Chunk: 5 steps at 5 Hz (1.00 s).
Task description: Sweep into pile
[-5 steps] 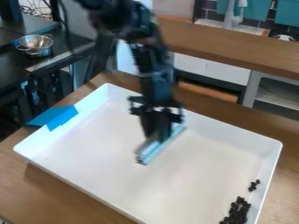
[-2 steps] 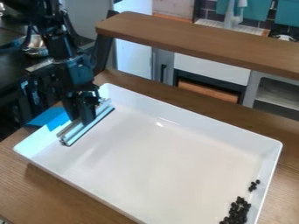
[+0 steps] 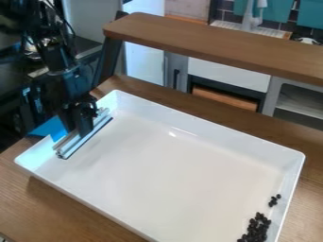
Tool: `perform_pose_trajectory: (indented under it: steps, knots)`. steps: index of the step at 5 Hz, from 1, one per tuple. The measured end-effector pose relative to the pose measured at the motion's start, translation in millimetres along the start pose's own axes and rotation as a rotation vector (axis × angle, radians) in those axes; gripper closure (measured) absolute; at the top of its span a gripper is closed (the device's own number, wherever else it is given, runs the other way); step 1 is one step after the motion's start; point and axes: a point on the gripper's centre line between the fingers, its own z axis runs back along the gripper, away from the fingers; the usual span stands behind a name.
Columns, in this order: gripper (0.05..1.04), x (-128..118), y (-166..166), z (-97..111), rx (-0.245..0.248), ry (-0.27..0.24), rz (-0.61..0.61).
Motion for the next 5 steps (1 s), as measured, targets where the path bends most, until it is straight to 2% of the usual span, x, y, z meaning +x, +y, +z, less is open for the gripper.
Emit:
perform_pose_trajectory:
  steps: [1,2,3,4,5]
  knots:
    - [0.745,4.8,8.6,-7.8,0.049,-0.017,0.011]
    - [0.697,11.4,11.2,-20.9,0.100,-0.028,0.008]
    - [0.392,12.8,7.7,-26.6,0.133,-0.027,-0.014]
    - [0.121,9.9,2.7,-25.7,0.097,-0.010,-0.030]
    - [0.079,14.2,4.8,21.5,0.035,-0.075,-0.019]
